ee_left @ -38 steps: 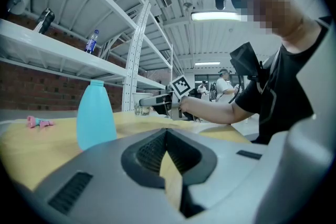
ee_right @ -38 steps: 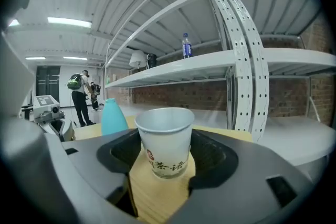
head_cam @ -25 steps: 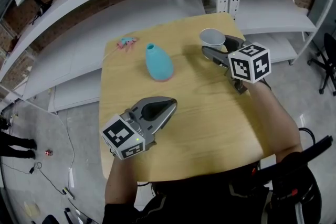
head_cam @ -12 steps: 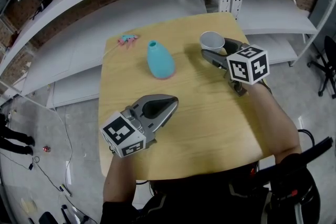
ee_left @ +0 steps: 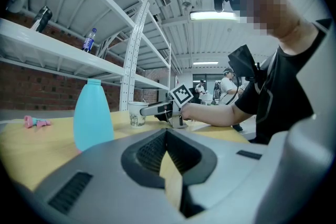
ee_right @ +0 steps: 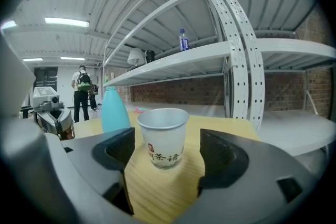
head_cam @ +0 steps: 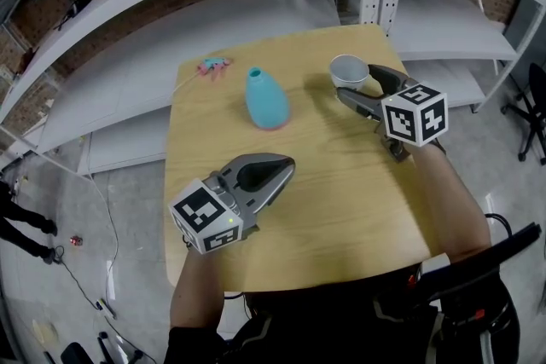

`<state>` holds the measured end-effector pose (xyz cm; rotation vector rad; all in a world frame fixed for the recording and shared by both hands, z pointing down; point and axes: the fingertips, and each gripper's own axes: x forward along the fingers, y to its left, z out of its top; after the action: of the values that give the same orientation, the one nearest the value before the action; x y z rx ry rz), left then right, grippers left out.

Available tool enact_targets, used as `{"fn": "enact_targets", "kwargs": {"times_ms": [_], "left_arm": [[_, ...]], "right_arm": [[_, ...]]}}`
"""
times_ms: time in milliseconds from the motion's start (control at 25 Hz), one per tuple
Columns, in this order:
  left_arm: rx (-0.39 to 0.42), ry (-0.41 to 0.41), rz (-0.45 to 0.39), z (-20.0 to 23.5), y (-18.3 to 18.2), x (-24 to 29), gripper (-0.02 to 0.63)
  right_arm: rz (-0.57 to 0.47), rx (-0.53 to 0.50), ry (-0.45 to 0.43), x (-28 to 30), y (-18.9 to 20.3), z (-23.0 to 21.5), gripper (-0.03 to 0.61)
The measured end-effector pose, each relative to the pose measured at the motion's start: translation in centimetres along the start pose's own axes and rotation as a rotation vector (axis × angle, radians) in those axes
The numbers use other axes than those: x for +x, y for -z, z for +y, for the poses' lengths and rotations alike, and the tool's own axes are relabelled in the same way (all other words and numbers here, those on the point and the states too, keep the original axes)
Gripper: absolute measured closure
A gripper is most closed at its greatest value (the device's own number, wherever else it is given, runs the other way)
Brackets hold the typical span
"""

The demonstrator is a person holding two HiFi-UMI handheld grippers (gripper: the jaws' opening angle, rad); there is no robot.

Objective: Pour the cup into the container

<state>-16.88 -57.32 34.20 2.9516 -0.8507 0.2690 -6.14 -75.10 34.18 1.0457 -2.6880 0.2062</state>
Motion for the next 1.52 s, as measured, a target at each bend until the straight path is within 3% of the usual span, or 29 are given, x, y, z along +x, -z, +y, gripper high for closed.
{"fn": "enact_targets", "kwargs": {"times_ms": [200, 240, 320, 360, 440, 640, 920, 1160, 1320, 1520], "left_arm": [[0.004, 0.002, 0.002, 0.1, -0.1, 0.0, 0.615], [0.008, 0.002, 0.003, 0.1, -0.1, 0.0, 0.615], [0.01, -0.007, -0.001, 0.2, -0.1, 0.0, 0.615], [0.008, -0.014, -0.003, 0.2, -0.1, 0.0, 0.615], [0.0, -0.015, 0.009, -0.1, 0.1, 0.1, 0.615], [-0.016, -0.016, 0.05, -0.4, 0.6, 0.5, 0.615], [-0.009, -0.039, 0.033, -0.3, 0.3, 0.2, 0.615], [-0.013, -0.121, -0.015, -0.3, 0.0, -0.3, 0.615], [-0.005, -0.138, -0.042, -6.4, 0.2, -2.4, 0.615], [0.007, -0.187, -0.093, -20.1, 0.4, -7.2, 0.615]], "right_arm": [[-0.017, 0.031, 0.063, -3.1, 1.0, -0.3, 0.213], [-0.032, 0.032, 0.081, -3.7, 1.0, -0.2, 0.25], [-0.062, 0.034, 0.115, -4.4, 0.8, 0.0, 0.443], [-0.063, 0.035, 0.119, -4.5, 0.9, 0.5, 0.508], [-0.048, 0.03, 0.084, -4.5, 1.3, 2.3, 0.577], [-0.01, -0.015, -0.068, -4.0, 2.0, 8.5, 0.577], [-0.042, -0.013, -0.052, -4.4, 1.7, 8.5, 0.577], [-0.081, -0.027, -0.024, -6.4, 1.8, 9.5, 0.577], [-0.07, -0.04, -0.073, -11.6, 4.1, 14.4, 0.577], [-0.118, -0.006, -0.094, -24.4, 7.5, 22.7, 0.577]]}}
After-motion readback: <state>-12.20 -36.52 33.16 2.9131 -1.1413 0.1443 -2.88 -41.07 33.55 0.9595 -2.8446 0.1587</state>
